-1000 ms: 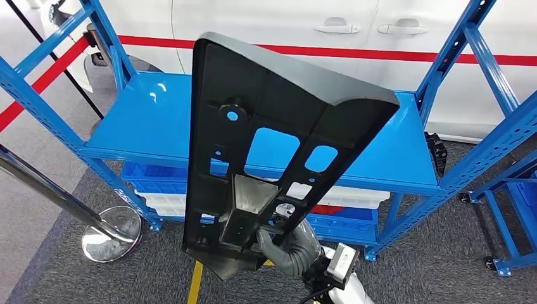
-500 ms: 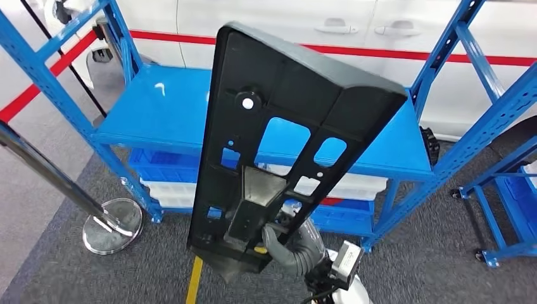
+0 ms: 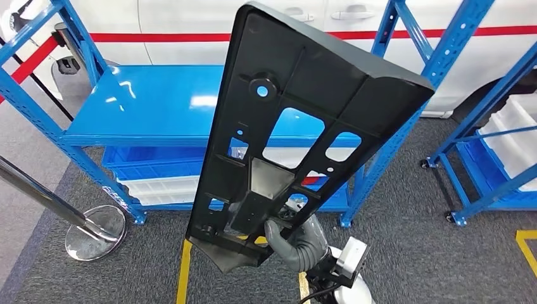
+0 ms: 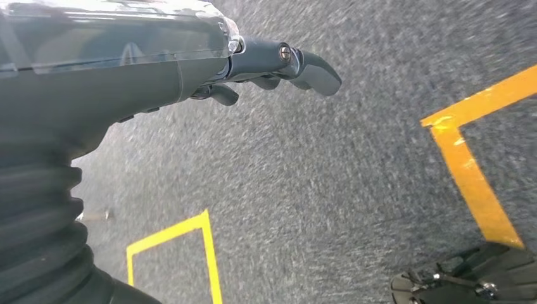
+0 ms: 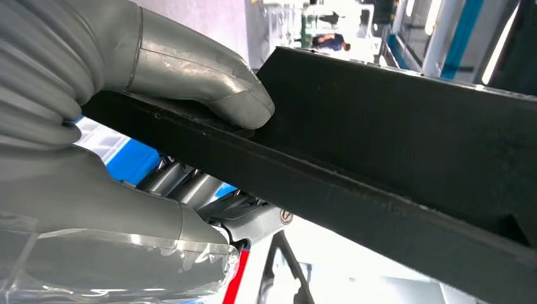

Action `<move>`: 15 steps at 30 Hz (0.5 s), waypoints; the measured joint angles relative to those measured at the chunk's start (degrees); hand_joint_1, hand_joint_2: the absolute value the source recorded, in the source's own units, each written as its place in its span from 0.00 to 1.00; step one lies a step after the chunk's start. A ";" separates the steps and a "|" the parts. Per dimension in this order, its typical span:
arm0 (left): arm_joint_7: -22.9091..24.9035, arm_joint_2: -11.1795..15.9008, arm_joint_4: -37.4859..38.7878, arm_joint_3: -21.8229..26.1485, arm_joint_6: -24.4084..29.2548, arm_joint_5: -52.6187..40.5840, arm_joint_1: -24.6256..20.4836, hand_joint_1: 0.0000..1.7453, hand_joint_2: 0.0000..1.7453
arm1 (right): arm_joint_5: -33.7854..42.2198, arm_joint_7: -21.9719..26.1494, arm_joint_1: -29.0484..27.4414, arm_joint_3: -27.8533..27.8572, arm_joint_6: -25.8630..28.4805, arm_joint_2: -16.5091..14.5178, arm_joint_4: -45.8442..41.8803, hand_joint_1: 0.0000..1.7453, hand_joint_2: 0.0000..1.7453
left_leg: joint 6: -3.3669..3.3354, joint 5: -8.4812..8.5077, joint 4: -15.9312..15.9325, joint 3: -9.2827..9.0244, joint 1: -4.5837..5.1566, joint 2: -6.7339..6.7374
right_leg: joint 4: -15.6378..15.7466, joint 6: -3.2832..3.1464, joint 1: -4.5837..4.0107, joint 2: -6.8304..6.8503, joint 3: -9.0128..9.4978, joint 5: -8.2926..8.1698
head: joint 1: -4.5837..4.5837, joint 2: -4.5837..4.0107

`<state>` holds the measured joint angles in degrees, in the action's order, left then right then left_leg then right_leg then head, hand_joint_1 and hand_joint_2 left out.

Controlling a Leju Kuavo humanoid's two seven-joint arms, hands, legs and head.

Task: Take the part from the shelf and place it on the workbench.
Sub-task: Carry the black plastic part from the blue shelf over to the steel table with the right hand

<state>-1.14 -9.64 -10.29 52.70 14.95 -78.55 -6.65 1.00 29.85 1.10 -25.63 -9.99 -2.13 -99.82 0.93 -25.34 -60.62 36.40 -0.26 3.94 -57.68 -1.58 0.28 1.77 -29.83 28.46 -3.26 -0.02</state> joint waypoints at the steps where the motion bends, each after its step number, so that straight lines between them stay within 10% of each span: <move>1: -0.18 0.01 0.00 -0.02 0.00 -0.16 0.01 0.00 1.00 | -0.02 -0.04 -0.05 0.03 -0.08 -0.21 -0.13 1.00 1.00 | 0.32 -2.53 -2.61 0.88 -0.10 -1.49 | 0.01 -0.34 0.08 -0.56 -0.61 -0.63 | -0.01 0.00; 3: -0.39 0.03 0.00 -0.05 0.01 -0.47 0.10 0.00 1.00 | -0.05 -0.14 -0.19 0.11 -0.24 -0.56 -0.27 1.00 1.00 | 0.51 -7.40 -9.81 2.90 -0.15 -3.16 | -0.04 -0.65 -0.04 -1.91 -2.04 -1.86 | -0.01 0.00; 5: -0.41 0.05 0.00 -0.07 0.04 -0.61 0.11 0.00 1.00 | -0.10 -0.28 -0.50 0.38 -0.42 -0.67 -0.32 1.00 1.00 | 0.29 -8.23 -13.31 2.88 -0.13 -3.50 | -0.13 -0.63 -0.23 -3.40 -3.41 -2.96 | -0.01 0.00; 10: -0.41 0.12 -0.07 -0.08 0.11 -0.58 -0.05 0.00 1.00 | -0.20 -0.47 -0.74 0.87 -0.96 -0.99 -0.56 1.00 1.00 | -1.60 -3.39 2.53 -7.80 0.18 -7.06 | -0.20 0.07 -0.39 -6.56 -5.18 -4.95 | -0.01 0.00; 13: -0.41 -0.02 -0.11 -0.09 0.11 -0.55 -0.24 0.00 1.00 | -0.31 -0.54 -0.77 1.00 -1.21 -1.21 -0.66 1.00 1.00 | -1.74 -2.80 4.33 -8.38 0.27 -6.58 | -0.18 1.14 -0.17 -7.59 -5.60 -5.76 | -0.01 0.00; 15: -0.42 -0.17 -0.13 -0.09 0.09 -0.51 -0.32 0.00 1.00 | -0.43 -0.56 -0.73 1.23 -1.31 -1.22 -0.81 1.00 1.00 | -2.28 -1.99 5.05 -8.34 -0.02 -5.32 | -1.89 1.78 -0.28 -5.91 -6.56 -4.43 | 0.01 0.00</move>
<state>-1.56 -9.81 -10.43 52.61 15.04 -79.07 -6.97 0.57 29.28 0.38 -24.39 -11.30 -3.34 -100.63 -1.35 -27.33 -55.57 28.06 -0.27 -1.38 -59.56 0.20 0.00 -4.14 -36.39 24.03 -3.25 -0.02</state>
